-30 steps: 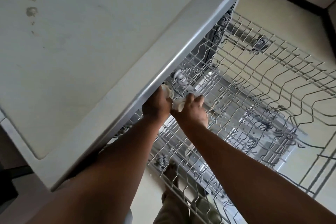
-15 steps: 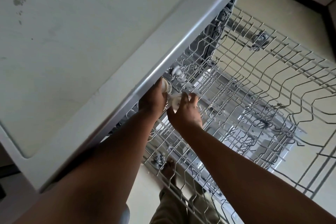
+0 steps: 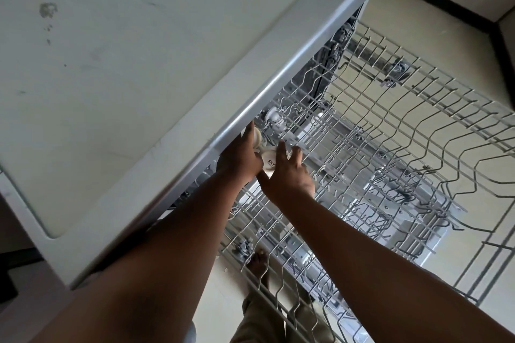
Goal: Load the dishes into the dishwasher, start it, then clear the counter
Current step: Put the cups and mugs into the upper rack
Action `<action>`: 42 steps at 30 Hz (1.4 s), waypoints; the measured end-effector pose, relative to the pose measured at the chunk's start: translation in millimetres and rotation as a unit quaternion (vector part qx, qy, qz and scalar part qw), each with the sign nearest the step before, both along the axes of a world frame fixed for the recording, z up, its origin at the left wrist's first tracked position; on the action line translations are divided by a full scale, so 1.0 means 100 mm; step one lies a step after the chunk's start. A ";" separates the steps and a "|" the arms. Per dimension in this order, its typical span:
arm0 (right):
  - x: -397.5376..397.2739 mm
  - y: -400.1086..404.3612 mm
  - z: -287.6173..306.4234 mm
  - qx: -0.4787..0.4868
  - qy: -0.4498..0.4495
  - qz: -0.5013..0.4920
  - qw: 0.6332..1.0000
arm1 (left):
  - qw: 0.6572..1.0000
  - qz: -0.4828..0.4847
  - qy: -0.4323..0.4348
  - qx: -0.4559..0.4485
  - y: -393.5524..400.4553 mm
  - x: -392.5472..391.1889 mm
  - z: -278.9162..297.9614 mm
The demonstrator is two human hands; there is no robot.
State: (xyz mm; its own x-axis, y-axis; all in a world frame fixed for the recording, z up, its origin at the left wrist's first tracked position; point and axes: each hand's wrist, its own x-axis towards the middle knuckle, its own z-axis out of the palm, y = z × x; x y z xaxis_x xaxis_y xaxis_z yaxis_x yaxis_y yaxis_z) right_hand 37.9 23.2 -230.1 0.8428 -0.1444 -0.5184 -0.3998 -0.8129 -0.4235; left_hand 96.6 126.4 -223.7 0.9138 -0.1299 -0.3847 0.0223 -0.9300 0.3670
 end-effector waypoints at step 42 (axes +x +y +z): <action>-1.55 0.41 2.69 -0.200 -0.259 0.286 0.901 | 0.954 -0.065 -0.286 0.065 0.85 -2.62 2.63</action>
State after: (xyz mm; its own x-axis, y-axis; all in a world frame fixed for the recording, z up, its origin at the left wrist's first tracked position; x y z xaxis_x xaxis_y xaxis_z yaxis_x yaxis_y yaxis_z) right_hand -116.8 64.3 38.9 0.9525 0.3022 -0.0378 0.2997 -0.9521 -0.0611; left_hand -165.8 211.0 39.7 0.9583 -0.2418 0.1522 -0.2659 -0.9497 0.1652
